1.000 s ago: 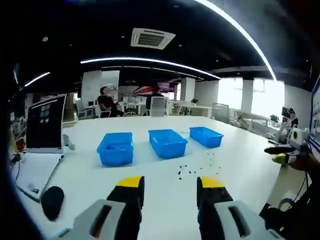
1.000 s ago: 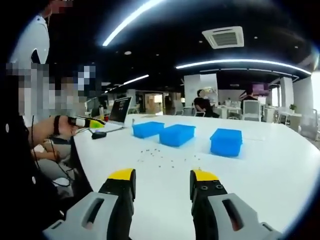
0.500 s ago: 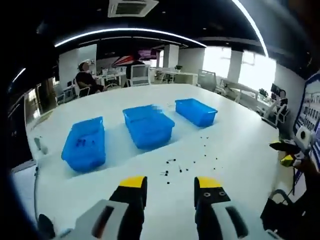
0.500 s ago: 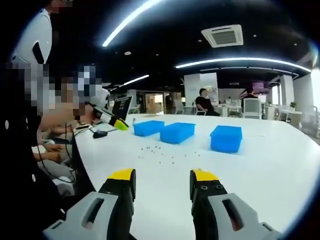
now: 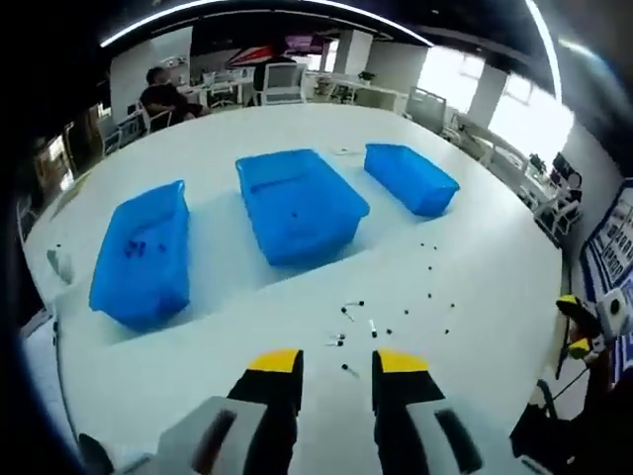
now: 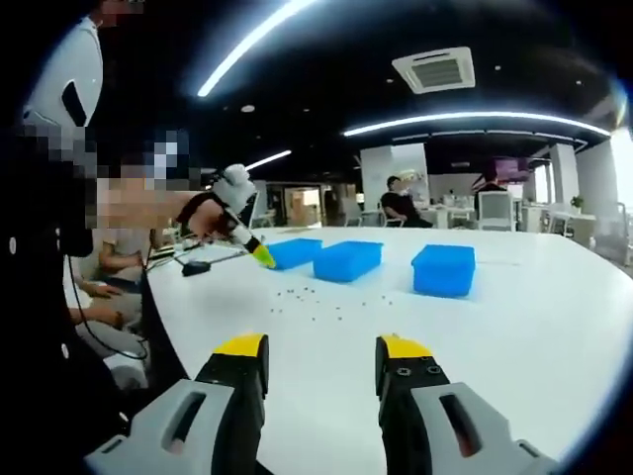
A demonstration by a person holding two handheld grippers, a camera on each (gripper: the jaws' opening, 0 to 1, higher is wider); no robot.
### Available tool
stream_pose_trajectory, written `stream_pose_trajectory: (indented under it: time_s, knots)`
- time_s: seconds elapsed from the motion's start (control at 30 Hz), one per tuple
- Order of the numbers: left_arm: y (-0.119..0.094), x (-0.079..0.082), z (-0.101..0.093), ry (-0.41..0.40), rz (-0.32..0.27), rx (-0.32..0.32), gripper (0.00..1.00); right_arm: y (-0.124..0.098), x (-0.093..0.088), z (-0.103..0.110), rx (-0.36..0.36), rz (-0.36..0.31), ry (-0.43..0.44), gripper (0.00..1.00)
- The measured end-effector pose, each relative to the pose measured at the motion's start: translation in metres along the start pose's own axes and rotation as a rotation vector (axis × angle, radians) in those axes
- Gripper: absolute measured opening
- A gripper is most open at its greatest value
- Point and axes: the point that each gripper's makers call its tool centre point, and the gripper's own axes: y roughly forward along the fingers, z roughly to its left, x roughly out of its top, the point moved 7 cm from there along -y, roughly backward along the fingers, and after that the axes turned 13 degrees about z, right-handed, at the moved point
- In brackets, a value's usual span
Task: Pick up the resistors one by one and place each resistor into its matching bin, sorting the parts by color and model until every resistor is separated into the correct bin for its type
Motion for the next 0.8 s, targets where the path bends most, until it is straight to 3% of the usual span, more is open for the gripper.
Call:
stream_pose_trajectory:
  time_s: [0.13, 0.3, 0.5, 0.7, 0.8]
  knots:
    - [0.012, 0.004, 0.000, -0.122, 0.104, -0.049, 0.23, -0.002, 0.000, 0.000, 0.002, 0.005, 0.000, 0.45]
    - [0.025, 0.004, -0.002, -0.102, 0.218, -0.008, 0.23, -0.004, 0.000, 0.000, -0.004, 0.002, -0.001, 0.45]
    - [0.031, 0.007, -0.015, -0.120, 0.261, 0.004, 0.17, -0.004, -0.001, 0.002, -0.003, 0.002, 0.006, 0.45]
    - [0.039, 0.003, -0.012, -0.125, 0.316, 0.000, 0.11, -0.007, -0.001, 0.002, -0.002, 0.000, 0.004, 0.45]
    - [0.041, 0.004, -0.009, -0.142, 0.315, 0.008, 0.10, -0.007, -0.002, 0.001, -0.002, 0.005, 0.005, 0.45]
